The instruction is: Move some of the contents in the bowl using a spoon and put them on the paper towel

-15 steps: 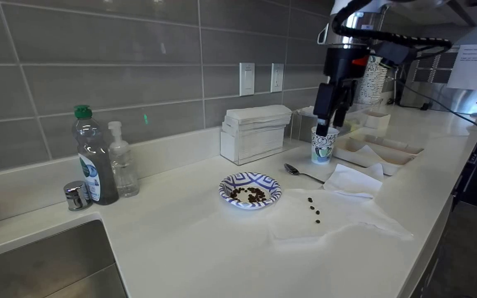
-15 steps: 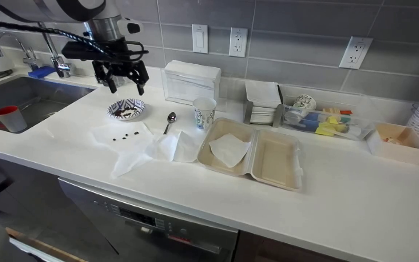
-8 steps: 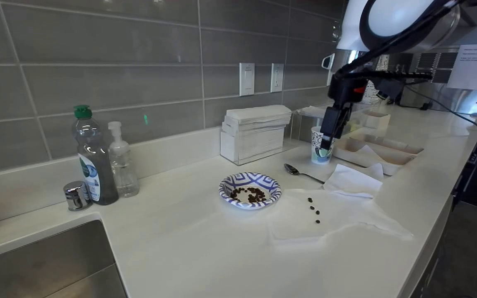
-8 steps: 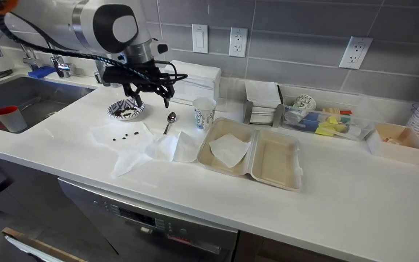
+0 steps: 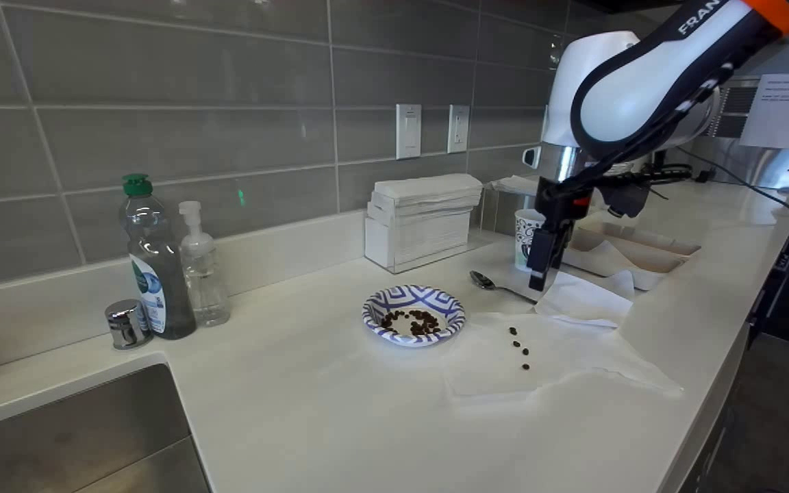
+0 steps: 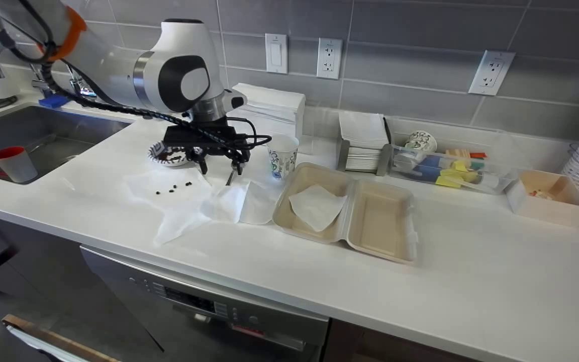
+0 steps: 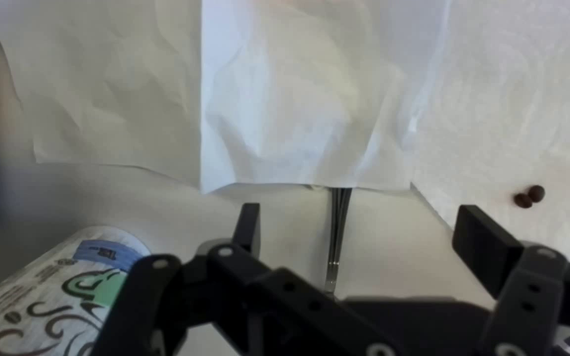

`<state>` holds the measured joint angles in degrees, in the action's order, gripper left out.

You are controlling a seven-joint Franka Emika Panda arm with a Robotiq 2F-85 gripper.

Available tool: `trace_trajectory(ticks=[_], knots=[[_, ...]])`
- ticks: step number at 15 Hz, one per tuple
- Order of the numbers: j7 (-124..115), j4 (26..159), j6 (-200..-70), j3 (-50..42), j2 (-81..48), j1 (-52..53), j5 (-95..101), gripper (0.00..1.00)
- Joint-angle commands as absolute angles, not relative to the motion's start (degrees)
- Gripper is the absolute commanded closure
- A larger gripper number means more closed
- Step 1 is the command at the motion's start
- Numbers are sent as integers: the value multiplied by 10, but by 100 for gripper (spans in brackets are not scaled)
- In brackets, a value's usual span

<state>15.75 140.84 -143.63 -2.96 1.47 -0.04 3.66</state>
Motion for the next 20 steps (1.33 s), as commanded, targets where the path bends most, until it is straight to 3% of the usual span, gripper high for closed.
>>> trace_trajectory(ticks=[1, 5, 20], knots=[[156, 1406, -1436, -24, 7, -6, 37, 0], [155, 1397, -1436, -24, -5, -7, 37, 0], [215, 1425, -1648, 14, -64, -21, -89, 0]])
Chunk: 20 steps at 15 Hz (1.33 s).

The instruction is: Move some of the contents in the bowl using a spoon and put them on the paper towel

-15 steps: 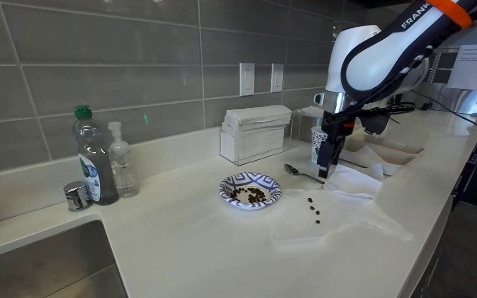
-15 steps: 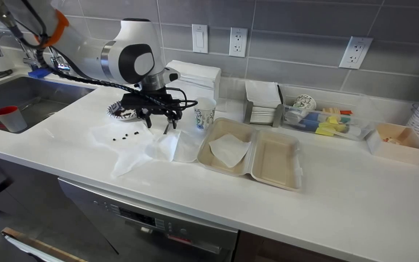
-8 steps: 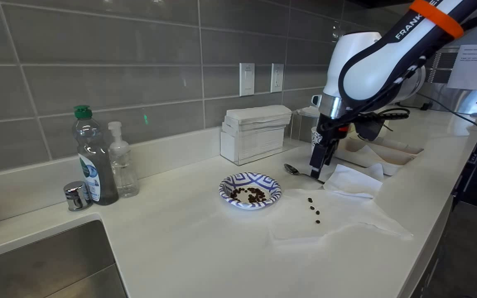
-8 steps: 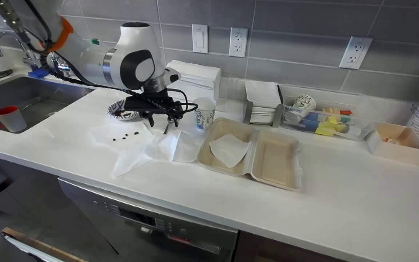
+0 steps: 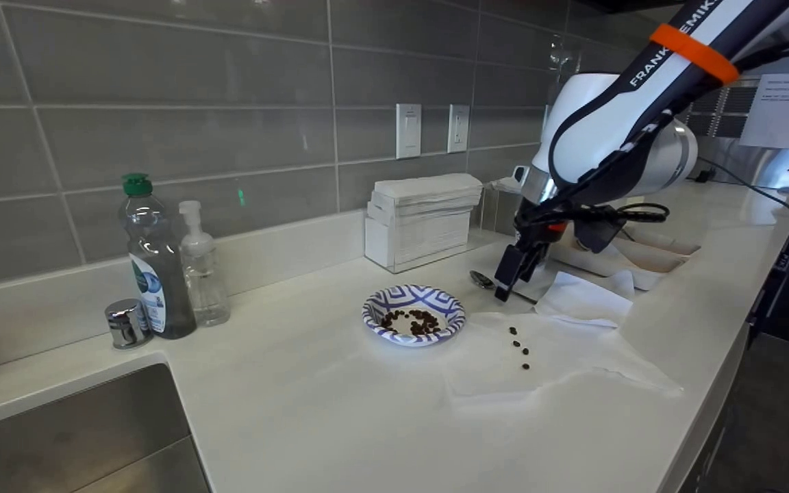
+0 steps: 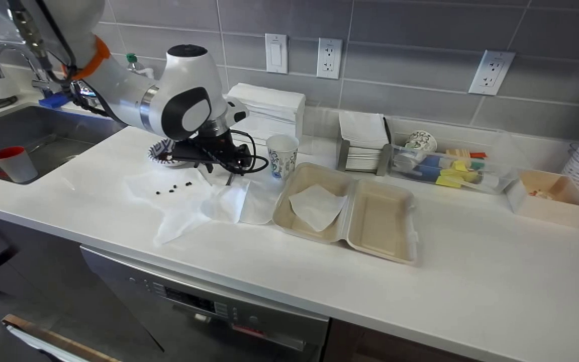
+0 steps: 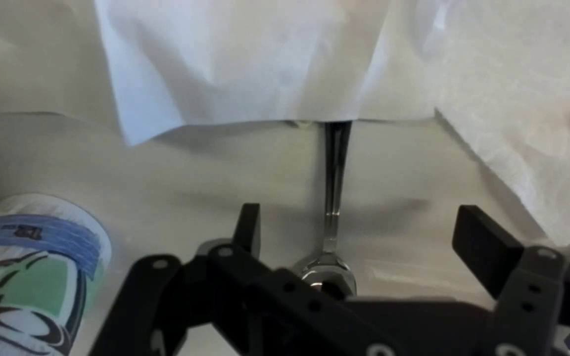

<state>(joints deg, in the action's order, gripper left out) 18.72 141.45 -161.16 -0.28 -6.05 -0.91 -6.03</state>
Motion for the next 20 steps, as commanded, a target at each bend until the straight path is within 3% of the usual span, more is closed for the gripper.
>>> trace_trajectory(ticks=[1, 2, 4, 6, 9, 16, 20], knots=[[220, 1426, -1655, 18, -65, -23, -92, 0], [222, 1428, -1662, 20, -64, -25, -92, 0], [228, 1431, -1668, 24, -63, -28, -94, 15], [229, 1434, -1675, 23, -62, -31, -85, 42], [234, 1440, -1678, 21, -61, -36, -81, 65], [277, 1447, -1697, 23, -62, -40, -107, 77], [303, 1450, -1702, 26, -66, -41, -125, 72]])
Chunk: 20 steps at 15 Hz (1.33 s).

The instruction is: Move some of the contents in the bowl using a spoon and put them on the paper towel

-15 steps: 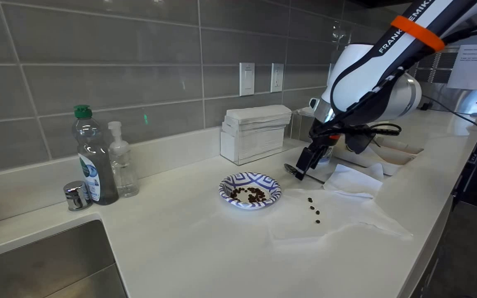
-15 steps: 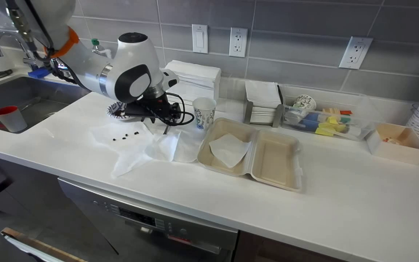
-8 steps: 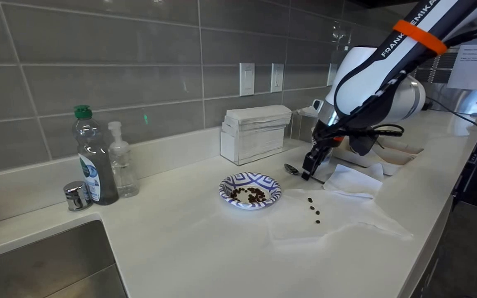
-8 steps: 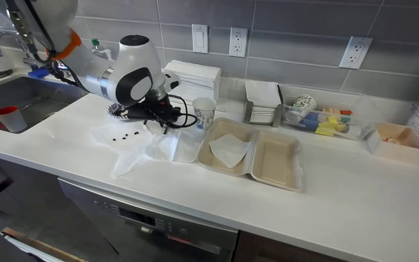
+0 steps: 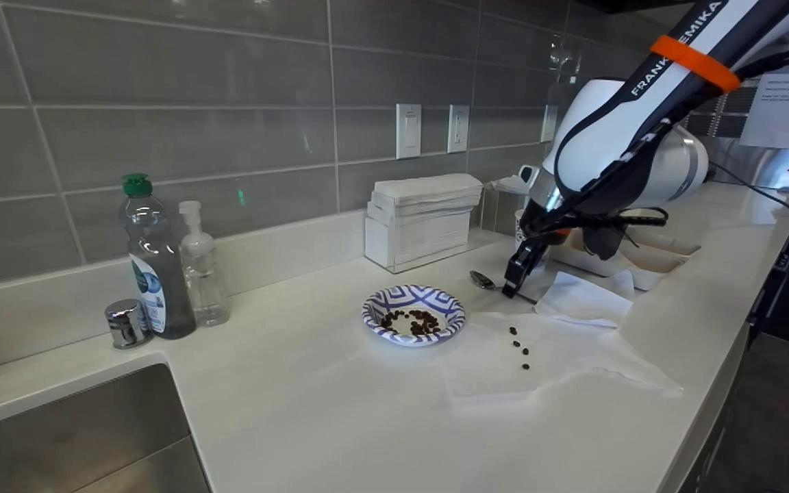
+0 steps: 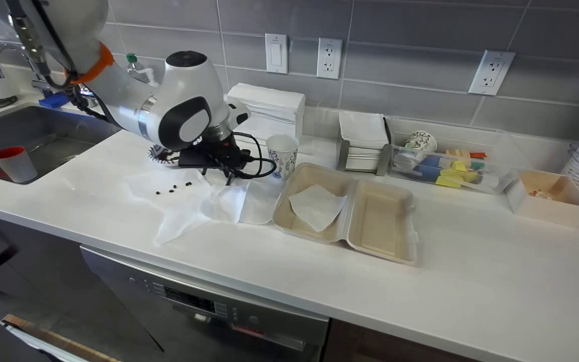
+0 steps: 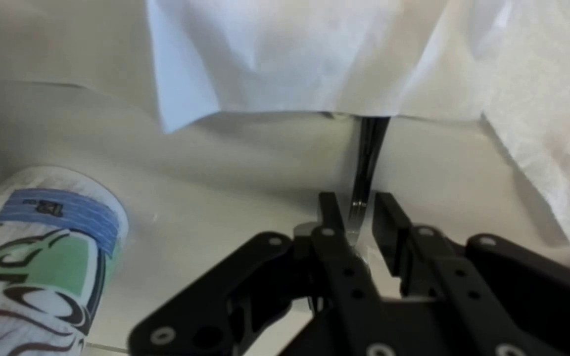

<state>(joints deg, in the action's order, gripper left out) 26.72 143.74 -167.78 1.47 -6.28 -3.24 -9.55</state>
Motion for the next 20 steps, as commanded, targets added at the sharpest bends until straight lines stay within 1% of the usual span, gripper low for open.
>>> trace_trajectory(ticks=[1, 2, 3, 4, 5, 6, 9, 10, 12, 13, 14, 15, 16, 17, 18, 19, 20], knots=[[315, 1451, -1705, 30, -66, -43, -138, 68], [331, 1452, -1710, 34, -67, -44, -151, 68], [346, 1453, -1714, 39, -68, -46, -166, 73], [366, 1453, -1722, 46, -70, -50, -183, 73], [382, 1452, -1724, 54, -70, -53, -202, 78], [396, 1452, -1727, 58, -72, -55, -214, 74], [443, 1450, -1741, 74, -77, -65, -258, 79], [455, 1450, -1748, 78, -81, -69, -267, 75], [478, 1448, -1756, 88, -84, -77, -291, 73], [489, 1447, -1758, 92, -85, -80, -302, 74], [496, 1448, -1761, 95, -87, -83, -308, 76], [502, 1448, -1761, 97, -87, -86, -314, 83], [501, 1449, -1754, 97, -82, -85, -315, 95], [499, 1449, -1750, 98, -78, -85, -315, 100], [492, 1452, -1737, 97, -65, -80, -309, 100], [488, 1453, -1738, 96, -60, -77, -302, 98], [466, 1458, -1732, 79, -48, -65, -264, 98]])
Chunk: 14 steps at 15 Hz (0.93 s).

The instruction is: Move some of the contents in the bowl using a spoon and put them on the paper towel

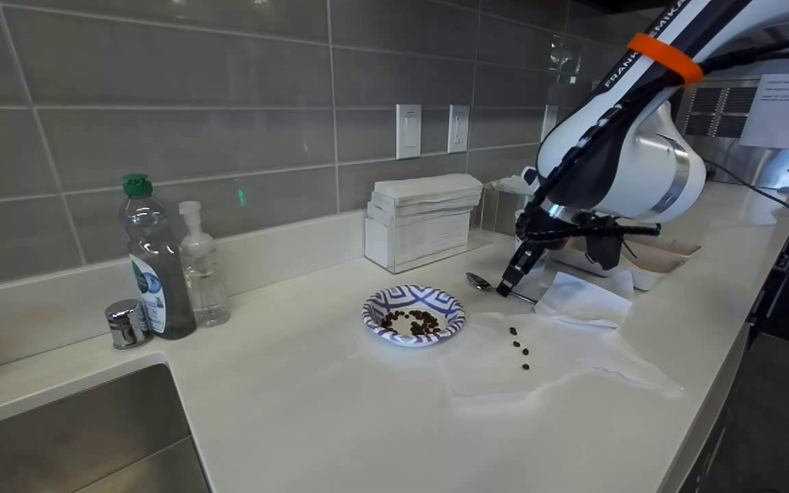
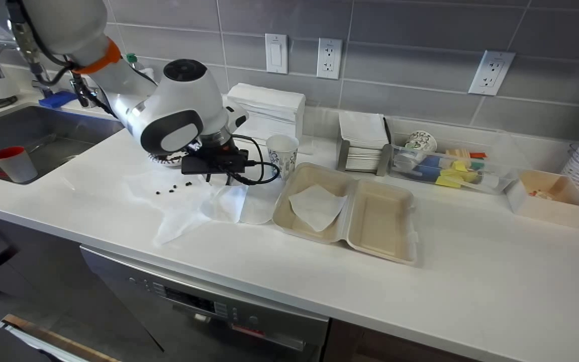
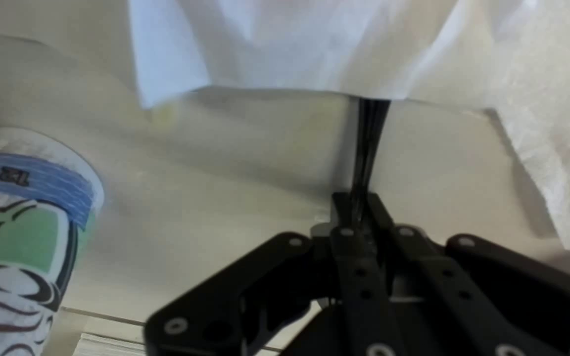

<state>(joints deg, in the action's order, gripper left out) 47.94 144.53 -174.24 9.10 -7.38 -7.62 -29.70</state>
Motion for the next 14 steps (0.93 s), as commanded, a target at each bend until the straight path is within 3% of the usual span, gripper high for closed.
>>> trace_trajectory(ticks=[1, 7, 14], knots=[[455, 1461, -1732, 68, -42, -58, -235, 98], [343, 1439, -1664, 4, 3, -28, 53, 98], [309, 1378, -1567, 39, 18, 14, 228, 98]])
